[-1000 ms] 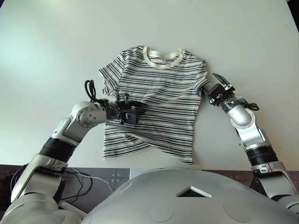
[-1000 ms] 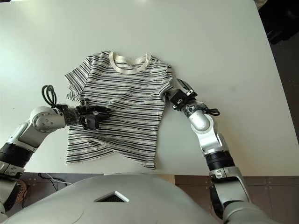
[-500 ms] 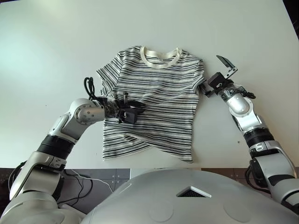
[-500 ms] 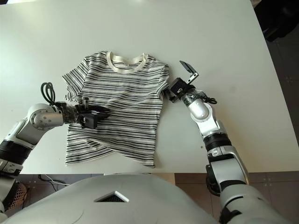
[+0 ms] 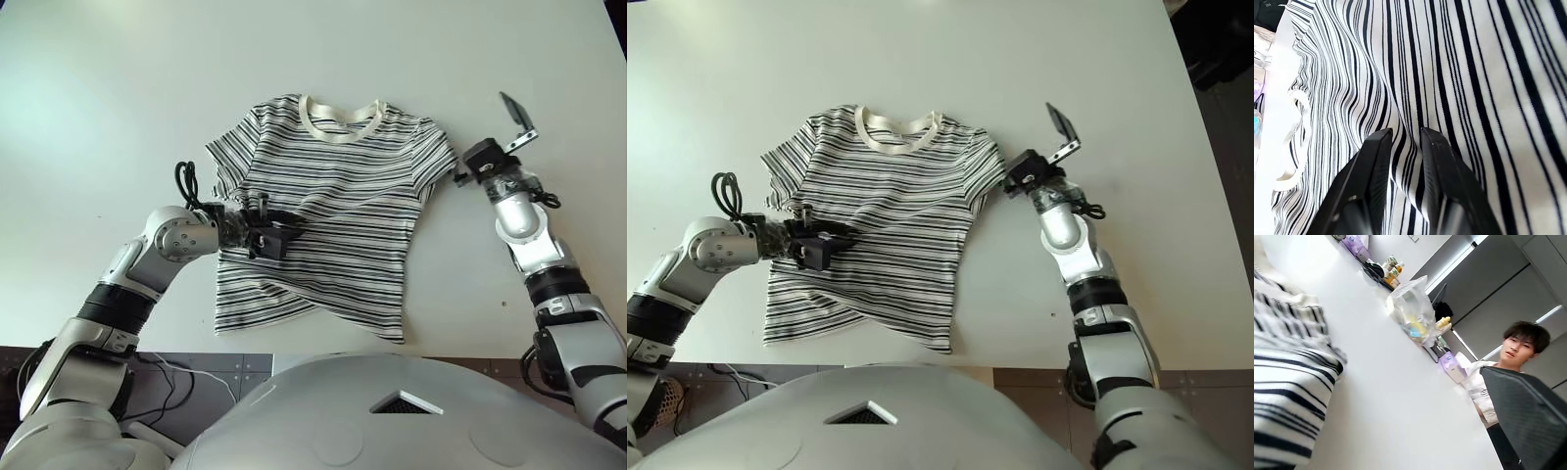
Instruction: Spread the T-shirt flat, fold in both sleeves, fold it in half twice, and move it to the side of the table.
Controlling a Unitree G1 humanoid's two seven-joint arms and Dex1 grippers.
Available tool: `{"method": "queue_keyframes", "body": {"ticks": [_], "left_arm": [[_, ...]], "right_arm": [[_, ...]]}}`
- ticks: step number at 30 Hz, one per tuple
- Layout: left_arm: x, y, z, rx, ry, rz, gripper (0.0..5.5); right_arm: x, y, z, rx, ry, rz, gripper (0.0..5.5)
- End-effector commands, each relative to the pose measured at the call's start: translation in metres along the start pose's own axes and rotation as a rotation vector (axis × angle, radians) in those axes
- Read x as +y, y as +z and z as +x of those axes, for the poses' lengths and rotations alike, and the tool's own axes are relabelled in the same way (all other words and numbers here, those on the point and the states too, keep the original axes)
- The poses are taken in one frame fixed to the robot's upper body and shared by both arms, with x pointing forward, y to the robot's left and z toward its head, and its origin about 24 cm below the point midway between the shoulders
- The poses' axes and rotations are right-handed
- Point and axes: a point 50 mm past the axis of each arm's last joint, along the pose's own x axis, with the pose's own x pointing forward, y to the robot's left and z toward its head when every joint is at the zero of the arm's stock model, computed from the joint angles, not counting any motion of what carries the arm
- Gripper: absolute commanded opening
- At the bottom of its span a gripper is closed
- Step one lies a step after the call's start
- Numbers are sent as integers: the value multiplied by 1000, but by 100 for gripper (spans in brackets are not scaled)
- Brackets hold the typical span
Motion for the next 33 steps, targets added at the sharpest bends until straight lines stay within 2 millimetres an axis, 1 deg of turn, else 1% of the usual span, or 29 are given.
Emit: {"method": "queue_keyframes", "body": {"ticks": [1,2,3,4,5,7,8,9,10,11,12,14,15,17,19,21,23,26,30,32,33], "left_arm": [[-40,-13,-2,95,-156,-97,111],[-41,-13,-2,97,-154,-102,111],[-42,-13,-2,97,-153,-106,111],[-43,-12,-1,96,-151,-109,111],[-43,-12,-1,95,-149,-111,111],[-42,-11,0,91,-150,-107,111],[-41,-10,0,89,-151,-104,111],[-40,-10,0,86,-155,-99,111],[-40,-9,0,83,-158,-96,111],[-39,-9,-1,79,-160,-95,111],[-39,-7,-1,71,-162,-96,111],[-40,-4,-2,54,-163,-103,111],[-40,-2,-2,46,-162,-108,111],[-40,2,-2,26,-165,-129,111],[-40,6,-3,13,-166,-151,111],[-35,10,-4,-1,-150,-177,111],[-26,14,-2,-12,-109,-199,111],[-16,18,1,-20,-73,-209,111],[-16,22,2,-20,-71,-211,111],[-17,24,3,-21,-67,-215,111],[-18,25,3,-22,-63,-217,111]], "right_arm": [[-57,27,-7,-86,-202,44,544],[-67,34,-10,-99,-231,43,544],[-69,39,-13,-96,-220,26,544],[-66,39,-15,-74,-185,8,544],[-59,34,-17,-24,-123,-19,544],[-20,5,-30,159,166,-93,544],[0,-6,-42,232,320,-113,544],[15,-13,-53,275,437,-129,544],[24,-15,-61,287,514,-123,544],[28,-14,-64,295,543,-113,544],[25,-13,-63,295,537,-117,544],[12,-13,-57,306,494,-136,547],[6,-15,-55,319,479,-162,547],[-7,-23,-58,376,484,-263,547],[-13,-28,-69,425,590,-353,547],[-18,-28,-78,448,688,-404,547],[-19,-21,-79,440,735,-370,547],[-15,-14,-83,458,824,-284,547],[-15,-8,-96,533,1023,-169,547],[-20,-2,-96,549,1091,-103,547],[-25,-2,-92,553,1096,-70,547]]}}
